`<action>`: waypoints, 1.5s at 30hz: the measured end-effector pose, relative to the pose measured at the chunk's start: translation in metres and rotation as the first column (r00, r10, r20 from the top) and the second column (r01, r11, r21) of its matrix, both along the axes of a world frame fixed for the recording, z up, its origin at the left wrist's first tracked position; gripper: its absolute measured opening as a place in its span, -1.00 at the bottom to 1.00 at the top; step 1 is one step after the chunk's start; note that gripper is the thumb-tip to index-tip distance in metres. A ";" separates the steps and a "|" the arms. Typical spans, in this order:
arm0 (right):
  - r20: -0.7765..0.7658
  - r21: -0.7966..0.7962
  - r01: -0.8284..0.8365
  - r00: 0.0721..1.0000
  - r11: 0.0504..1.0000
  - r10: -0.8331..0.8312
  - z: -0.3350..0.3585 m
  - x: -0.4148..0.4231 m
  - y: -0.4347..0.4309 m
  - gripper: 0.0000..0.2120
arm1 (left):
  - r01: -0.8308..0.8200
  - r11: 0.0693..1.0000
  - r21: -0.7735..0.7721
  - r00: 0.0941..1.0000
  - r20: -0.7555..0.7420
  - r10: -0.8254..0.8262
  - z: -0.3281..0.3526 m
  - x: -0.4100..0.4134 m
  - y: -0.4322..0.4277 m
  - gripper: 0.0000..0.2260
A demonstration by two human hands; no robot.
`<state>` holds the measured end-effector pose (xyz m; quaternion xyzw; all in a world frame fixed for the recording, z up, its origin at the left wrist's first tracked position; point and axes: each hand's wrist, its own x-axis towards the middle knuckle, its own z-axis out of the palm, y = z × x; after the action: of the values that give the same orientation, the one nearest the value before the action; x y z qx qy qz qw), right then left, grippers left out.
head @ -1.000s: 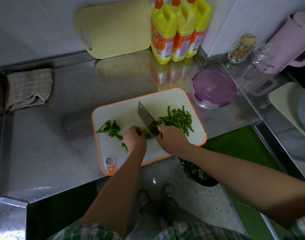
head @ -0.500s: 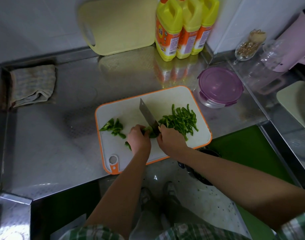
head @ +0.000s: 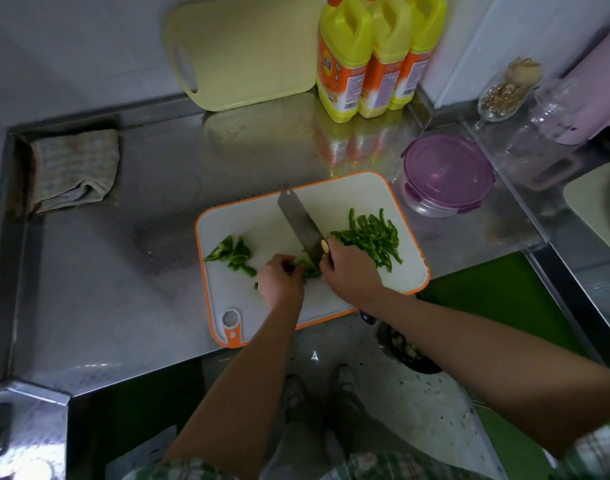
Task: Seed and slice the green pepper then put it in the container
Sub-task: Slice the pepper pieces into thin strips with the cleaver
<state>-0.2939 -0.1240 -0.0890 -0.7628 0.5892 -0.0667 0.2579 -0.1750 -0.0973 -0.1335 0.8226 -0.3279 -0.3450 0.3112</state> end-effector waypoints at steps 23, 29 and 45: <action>-0.152 0.003 -0.080 0.985 0.997 0.079 0.004 0.005 0.011 -0.71 | 0.035 0.995 0.097 0.991 0.122 -0.047 -0.006 0.002 -0.010 -0.85; -0.167 -0.011 -0.045 0.985 0.999 0.043 -0.010 0.011 0.012 -0.73 | 0.090 0.994 0.058 0.989 0.109 -0.096 -0.005 0.006 -0.005 -0.85; -0.004 0.050 -0.070 0.998 0.996 0.070 0.003 -0.009 -0.003 -0.85 | -0.015 0.998 0.056 0.999 -0.034 0.017 0.003 0.003 -0.007 -0.84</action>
<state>-0.3024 -0.1272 -0.0860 -0.7764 0.5644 -0.0407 0.2774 -0.1724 -0.1039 -0.1310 0.8276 -0.3062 -0.3655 0.2962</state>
